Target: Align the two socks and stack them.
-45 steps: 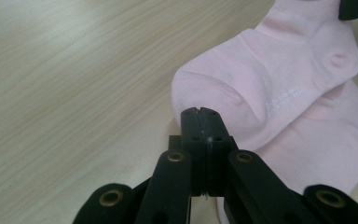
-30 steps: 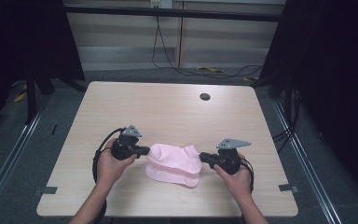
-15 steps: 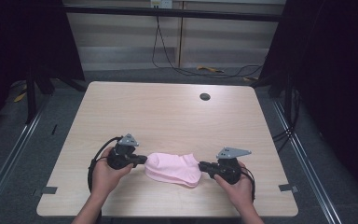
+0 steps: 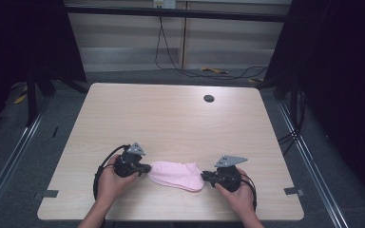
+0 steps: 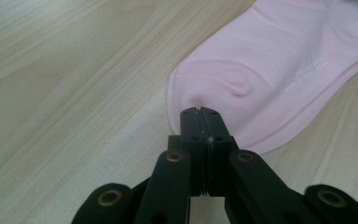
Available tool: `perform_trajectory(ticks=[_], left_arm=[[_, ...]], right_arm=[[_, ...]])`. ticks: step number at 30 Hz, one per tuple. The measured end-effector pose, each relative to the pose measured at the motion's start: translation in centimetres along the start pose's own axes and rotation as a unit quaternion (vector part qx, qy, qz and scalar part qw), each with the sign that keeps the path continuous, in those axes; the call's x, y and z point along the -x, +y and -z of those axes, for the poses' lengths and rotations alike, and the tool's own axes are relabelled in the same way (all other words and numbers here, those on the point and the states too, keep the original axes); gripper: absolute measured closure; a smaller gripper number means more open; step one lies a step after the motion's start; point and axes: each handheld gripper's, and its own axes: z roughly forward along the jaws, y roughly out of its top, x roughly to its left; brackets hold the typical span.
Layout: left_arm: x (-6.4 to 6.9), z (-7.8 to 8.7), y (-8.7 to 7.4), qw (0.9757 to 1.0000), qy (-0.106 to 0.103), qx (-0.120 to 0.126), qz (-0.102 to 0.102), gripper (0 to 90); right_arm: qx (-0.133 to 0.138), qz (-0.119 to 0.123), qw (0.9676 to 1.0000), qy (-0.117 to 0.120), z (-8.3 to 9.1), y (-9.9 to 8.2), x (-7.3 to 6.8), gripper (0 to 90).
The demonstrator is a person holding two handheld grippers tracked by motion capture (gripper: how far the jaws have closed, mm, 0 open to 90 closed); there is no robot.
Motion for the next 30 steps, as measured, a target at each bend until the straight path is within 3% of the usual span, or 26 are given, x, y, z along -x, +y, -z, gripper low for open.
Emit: perform_trajectory(ticks=[19,30], left_arm=[[-1.7,-1.4,1.6,0.9997,0.015,0.011,0.016,89.1],[-0.9,0.8,2.4,0.9993,0.015,0.034,0.006,89.3]], right_arm=[[-0.001,-0.005,0.9996,-0.029,-1.3,1.6,1.9,83.8],[0.023,0.003,0.9994,-0.025,0.2,2.5,1.4,83.8]])
